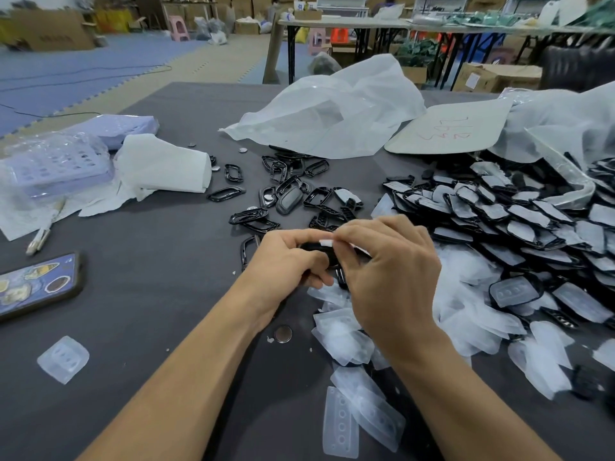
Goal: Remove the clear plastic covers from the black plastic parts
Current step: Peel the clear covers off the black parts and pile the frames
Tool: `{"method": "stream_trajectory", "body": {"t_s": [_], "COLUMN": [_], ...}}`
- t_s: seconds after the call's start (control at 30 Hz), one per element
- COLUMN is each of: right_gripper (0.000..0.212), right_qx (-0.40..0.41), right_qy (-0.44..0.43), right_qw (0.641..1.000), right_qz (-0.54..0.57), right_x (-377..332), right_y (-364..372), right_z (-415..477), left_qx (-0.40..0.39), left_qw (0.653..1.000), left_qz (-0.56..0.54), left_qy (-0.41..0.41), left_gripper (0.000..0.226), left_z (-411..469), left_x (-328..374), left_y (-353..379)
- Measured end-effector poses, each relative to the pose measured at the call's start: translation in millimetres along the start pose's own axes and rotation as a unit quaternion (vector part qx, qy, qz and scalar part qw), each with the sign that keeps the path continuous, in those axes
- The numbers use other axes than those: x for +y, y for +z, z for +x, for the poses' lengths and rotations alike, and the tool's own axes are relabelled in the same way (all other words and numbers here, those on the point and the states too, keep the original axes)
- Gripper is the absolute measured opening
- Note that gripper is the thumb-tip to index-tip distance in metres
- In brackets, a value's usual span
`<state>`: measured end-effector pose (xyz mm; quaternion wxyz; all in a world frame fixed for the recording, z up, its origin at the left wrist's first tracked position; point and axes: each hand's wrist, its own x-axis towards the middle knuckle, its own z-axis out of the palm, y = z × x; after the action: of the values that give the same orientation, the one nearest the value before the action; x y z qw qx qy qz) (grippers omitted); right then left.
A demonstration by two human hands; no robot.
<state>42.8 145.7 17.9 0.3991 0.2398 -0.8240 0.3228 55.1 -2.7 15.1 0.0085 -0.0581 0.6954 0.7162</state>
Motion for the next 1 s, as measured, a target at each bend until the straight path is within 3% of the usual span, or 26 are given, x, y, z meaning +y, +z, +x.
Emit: {"method": "stream_trajectory", "body": {"t_s": [0.1, 0.27, 0.47, 0.53, 0.6, 0.67, 0.77, 0.83, 0.9, 1.0], "right_gripper": [0.004, 0.007, 0.039, 0.031, 0.011, 0.014, 0.019, 0.021, 0.023, 0.025], "right_qx": [-0.052, -0.151, -0.119, -0.142, -0.146, -0.120, -0.077, -0.073, -0.100, -0.165], "right_qy": [-0.009, 0.128, 0.292, 0.322, 0.328, 0.339, 0.363, 0.359, 0.326, 0.258], "right_qw": [0.998, 0.967, 0.923, 0.909, 0.911, 0.898, 0.842, 0.825, 0.837, 0.881], "right_qz": [0.020, 0.158, 0.223, 0.222, 0.205, 0.252, 0.392, 0.431, 0.429, 0.360], "right_x": [-0.7, 0.5, 8.6, 12.3, 14.6, 17.2, 20.7, 22.7, 21.9, 18.7], "right_y": [2.9, 2.2, 0.4, -0.9, -2.8, -4.4, -9.8, -10.9, -10.4, -8.3], "right_z": [-1.2, -2.1, 0.9, 2.6, 5.8, 9.4, 16.8, 18.8, 18.8, 16.0], "left_qx": [-0.024, -0.006, 0.006, 0.010, 0.015, 0.022, 0.029, 0.029, 0.012, -0.024], "left_qw": [0.998, 0.996, 0.997, 0.997, 0.998, 0.999, 0.999, 0.999, 0.999, 1.000], "left_qz": [-0.049, -0.082, -0.078, -0.072, -0.061, -0.040, -0.031, -0.033, -0.029, -0.011], "left_qy": [-0.016, -0.017, -0.001, 0.000, 0.001, 0.000, -0.009, -0.017, -0.021, -0.015], "left_gripper": [0.049, 0.059, 0.059, 0.057, 0.055, 0.052, 0.048, 0.050, 0.057, 0.071], "left_z": [1.1, 3.2, 2.4, 2.2, 2.3, 2.3, 3.8, 5.3, 5.4, 3.0], "left_x": [1.5, -1.0, 0.0, 0.0, -0.9, -2.2, -3.9, -4.5, -5.2, -5.6], "left_y": [-3.4, -6.7, -2.2, -2.2, -0.9, 1.9, 3.6, 2.0, 0.7, 0.1]}}
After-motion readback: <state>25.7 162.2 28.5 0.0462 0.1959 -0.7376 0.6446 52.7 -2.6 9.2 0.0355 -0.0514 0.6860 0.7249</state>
